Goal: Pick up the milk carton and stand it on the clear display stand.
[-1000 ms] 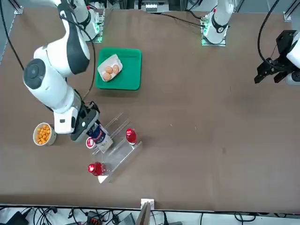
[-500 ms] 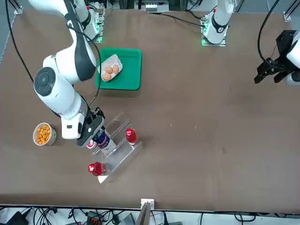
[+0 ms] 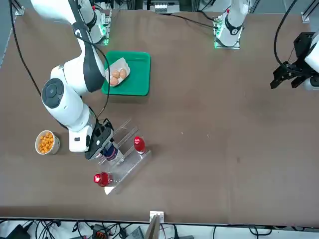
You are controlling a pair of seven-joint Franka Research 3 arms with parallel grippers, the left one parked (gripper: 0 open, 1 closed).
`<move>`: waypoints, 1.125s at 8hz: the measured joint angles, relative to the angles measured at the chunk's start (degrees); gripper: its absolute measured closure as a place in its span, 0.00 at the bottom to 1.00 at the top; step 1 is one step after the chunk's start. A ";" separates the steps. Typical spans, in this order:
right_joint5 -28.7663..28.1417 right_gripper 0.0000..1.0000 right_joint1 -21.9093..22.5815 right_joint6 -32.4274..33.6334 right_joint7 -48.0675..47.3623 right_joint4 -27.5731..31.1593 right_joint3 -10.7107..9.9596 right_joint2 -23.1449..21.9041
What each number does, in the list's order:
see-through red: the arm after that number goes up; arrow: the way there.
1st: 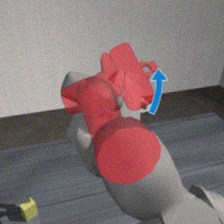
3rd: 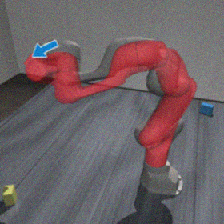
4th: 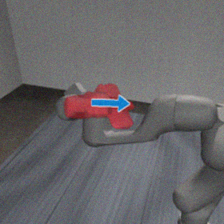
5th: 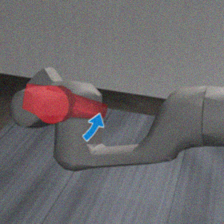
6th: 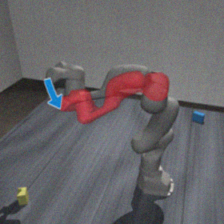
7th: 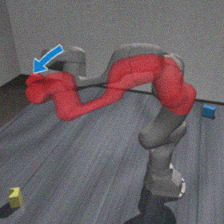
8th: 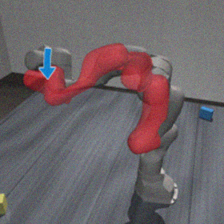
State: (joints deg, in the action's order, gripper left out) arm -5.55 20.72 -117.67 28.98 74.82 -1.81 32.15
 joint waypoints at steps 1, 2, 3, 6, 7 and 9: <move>0.00 0.27 0.01 -0.23 -0.23 0.00 0.00 0.08; -0.27 0.12 0.02 -0.58 -1.28 0.00 0.00 0.15; -0.50 0.02 0.05 -0.97 -2.24 -0.16 0.00 0.21; -0.70 0.00 0.07 -1.58 -3.33 -2.31 0.00 0.43; -0.70 0.00 0.07 -1.65 -3.76 -3.60 -0.03 0.59; -0.70 0.00 0.06 -0.94 -4.06 -5.82 -0.48 0.75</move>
State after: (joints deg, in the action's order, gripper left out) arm -6.25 20.78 -118.61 24.92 68.99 -2.29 32.90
